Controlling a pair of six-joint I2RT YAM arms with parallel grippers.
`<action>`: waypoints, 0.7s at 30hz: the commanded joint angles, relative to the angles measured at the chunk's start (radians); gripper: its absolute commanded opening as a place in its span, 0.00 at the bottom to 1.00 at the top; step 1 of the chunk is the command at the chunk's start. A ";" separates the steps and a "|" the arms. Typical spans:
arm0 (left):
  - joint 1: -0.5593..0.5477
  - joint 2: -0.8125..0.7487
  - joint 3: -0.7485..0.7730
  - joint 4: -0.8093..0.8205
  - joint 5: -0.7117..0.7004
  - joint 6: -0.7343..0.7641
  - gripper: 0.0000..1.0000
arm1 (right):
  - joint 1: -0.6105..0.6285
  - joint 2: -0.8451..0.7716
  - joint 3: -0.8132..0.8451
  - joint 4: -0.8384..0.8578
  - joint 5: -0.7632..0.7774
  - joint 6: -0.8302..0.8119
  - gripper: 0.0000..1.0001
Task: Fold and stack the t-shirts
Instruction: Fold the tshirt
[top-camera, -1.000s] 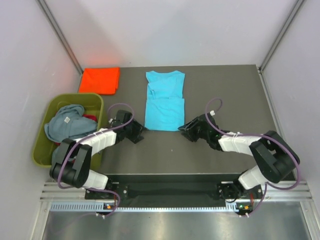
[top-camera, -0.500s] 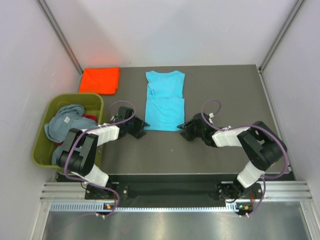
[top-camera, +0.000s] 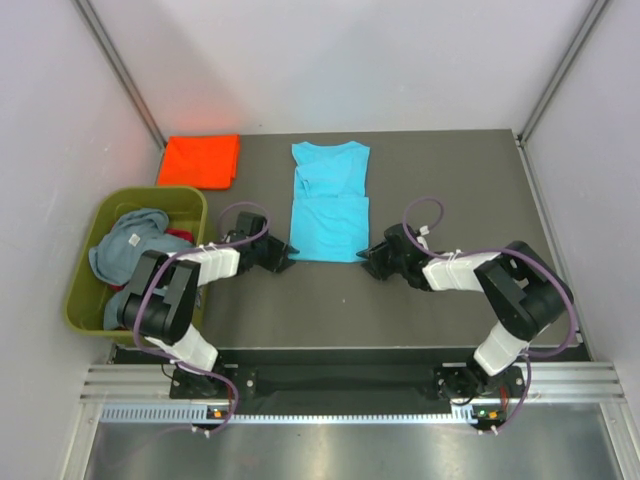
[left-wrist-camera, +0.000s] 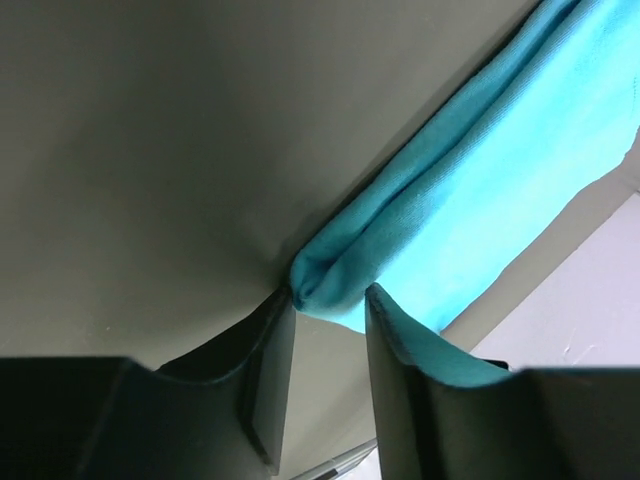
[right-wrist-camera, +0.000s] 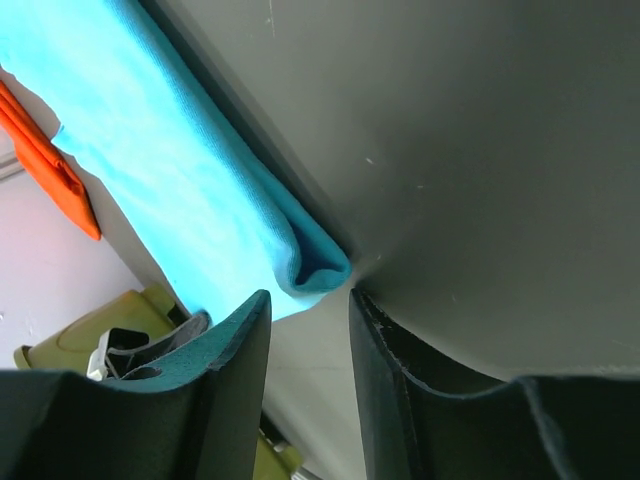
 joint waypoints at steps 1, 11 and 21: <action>0.004 0.037 0.004 -0.048 -0.051 0.008 0.39 | -0.006 0.029 0.015 -0.058 0.045 0.004 0.38; 0.014 0.048 -0.007 -0.047 -0.045 0.025 0.27 | -0.038 0.060 0.015 -0.052 0.025 -0.010 0.29; 0.019 0.054 -0.005 -0.041 -0.029 0.041 0.08 | -0.050 0.083 0.033 -0.063 -0.013 -0.047 0.05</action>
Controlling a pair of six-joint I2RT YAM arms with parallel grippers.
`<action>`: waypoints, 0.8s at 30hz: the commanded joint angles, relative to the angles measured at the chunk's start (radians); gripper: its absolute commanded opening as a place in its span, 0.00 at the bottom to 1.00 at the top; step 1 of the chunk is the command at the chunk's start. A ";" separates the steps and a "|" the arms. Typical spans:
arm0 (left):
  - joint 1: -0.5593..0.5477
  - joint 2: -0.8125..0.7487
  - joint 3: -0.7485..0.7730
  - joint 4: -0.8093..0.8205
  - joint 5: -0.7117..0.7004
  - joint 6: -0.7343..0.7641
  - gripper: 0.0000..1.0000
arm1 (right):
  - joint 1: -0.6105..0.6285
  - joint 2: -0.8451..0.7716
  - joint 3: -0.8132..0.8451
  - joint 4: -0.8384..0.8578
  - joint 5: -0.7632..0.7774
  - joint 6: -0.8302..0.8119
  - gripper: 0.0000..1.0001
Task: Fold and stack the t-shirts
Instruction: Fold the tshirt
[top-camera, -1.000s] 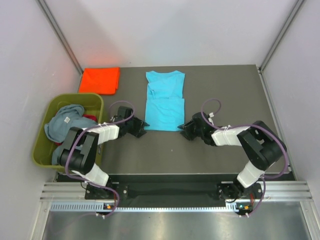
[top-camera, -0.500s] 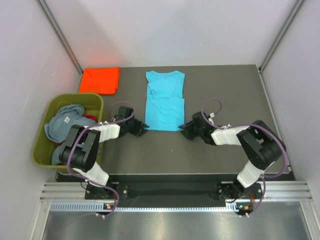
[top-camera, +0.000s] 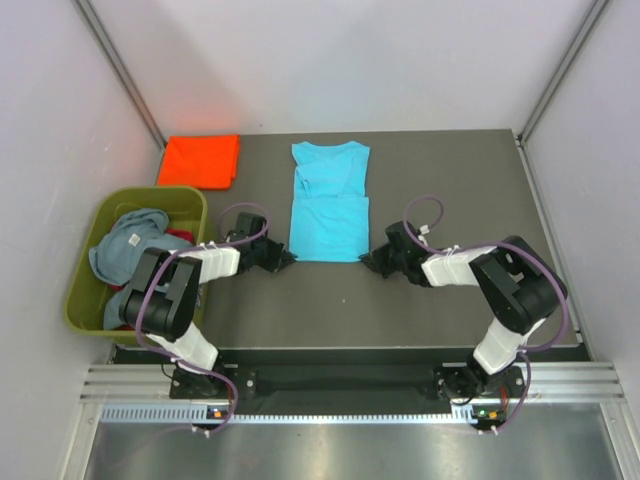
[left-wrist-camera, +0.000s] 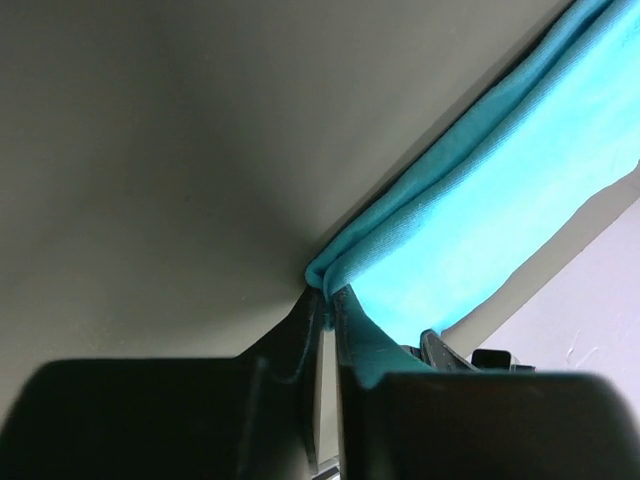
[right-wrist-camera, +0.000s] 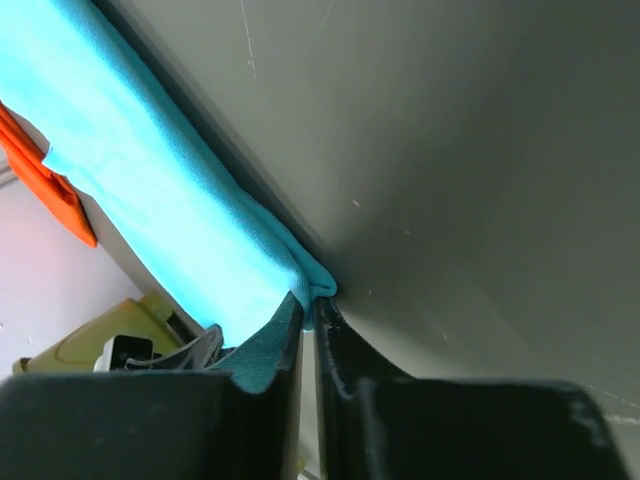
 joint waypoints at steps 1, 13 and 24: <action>0.008 0.029 -0.009 -0.047 -0.041 0.042 0.04 | -0.014 0.034 0.017 -0.078 0.018 -0.051 0.01; -0.049 -0.124 -0.084 -0.142 -0.057 0.081 0.00 | -0.017 -0.117 -0.084 -0.124 0.002 -0.157 0.00; -0.241 -0.466 -0.260 -0.254 -0.145 -0.056 0.00 | 0.063 -0.418 -0.280 -0.208 0.030 -0.165 0.00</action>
